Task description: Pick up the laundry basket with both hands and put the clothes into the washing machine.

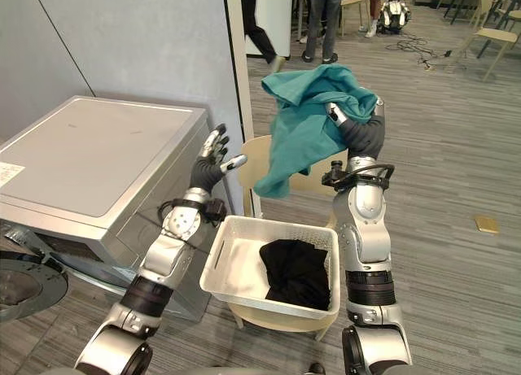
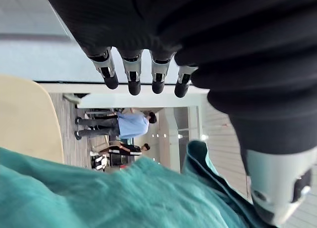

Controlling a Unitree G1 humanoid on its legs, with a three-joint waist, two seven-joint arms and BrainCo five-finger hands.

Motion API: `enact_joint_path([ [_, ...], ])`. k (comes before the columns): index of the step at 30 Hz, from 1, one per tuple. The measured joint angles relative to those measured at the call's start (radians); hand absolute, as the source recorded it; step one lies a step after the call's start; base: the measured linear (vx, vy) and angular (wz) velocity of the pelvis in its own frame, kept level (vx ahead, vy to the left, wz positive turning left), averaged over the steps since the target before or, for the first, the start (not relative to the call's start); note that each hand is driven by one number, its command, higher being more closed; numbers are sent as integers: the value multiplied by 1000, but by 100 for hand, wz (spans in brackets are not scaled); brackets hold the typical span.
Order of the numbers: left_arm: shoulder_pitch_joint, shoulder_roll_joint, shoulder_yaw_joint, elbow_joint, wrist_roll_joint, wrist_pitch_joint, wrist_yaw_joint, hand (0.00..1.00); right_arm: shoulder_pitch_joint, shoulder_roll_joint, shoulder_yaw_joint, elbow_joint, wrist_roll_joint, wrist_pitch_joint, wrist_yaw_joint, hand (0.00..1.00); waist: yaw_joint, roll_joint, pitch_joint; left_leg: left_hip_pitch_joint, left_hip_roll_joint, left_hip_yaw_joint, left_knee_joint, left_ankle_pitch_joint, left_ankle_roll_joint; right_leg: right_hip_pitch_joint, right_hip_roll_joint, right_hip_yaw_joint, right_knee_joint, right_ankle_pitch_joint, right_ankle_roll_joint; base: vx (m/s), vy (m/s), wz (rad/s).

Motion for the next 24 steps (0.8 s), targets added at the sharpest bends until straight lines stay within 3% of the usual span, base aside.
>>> enact_joint_path([
  [3, -62, -3, -41, 9, 5, 3, 3, 0, 0, 20, 43, 0, 0, 0, 2, 100, -22, 0, 0, 1, 1, 5, 0, 0, 0, -2, 1, 6, 0, 3, -2, -23, -5, -4],
  [12, -124, -22, -70, 37, 3, 4, 27, 0, 13, 50, 133, 0, 0, 0, 46, 100, -28, -1, -7, 2, 1, 9, 0, 0, 0, -4, 2, 12, -1, 6, -2, -31, -5, -2],
  [24, -208, -10, -180, 147, -27, 17, -15, 0, 60, 42, 170, 3, 12, 3, 66, 100, -31, -7, -37, -8, 1, 0, -1, 0, 0, -9, 1, 5, -4, 8, -4, -23, -4, 1],
])
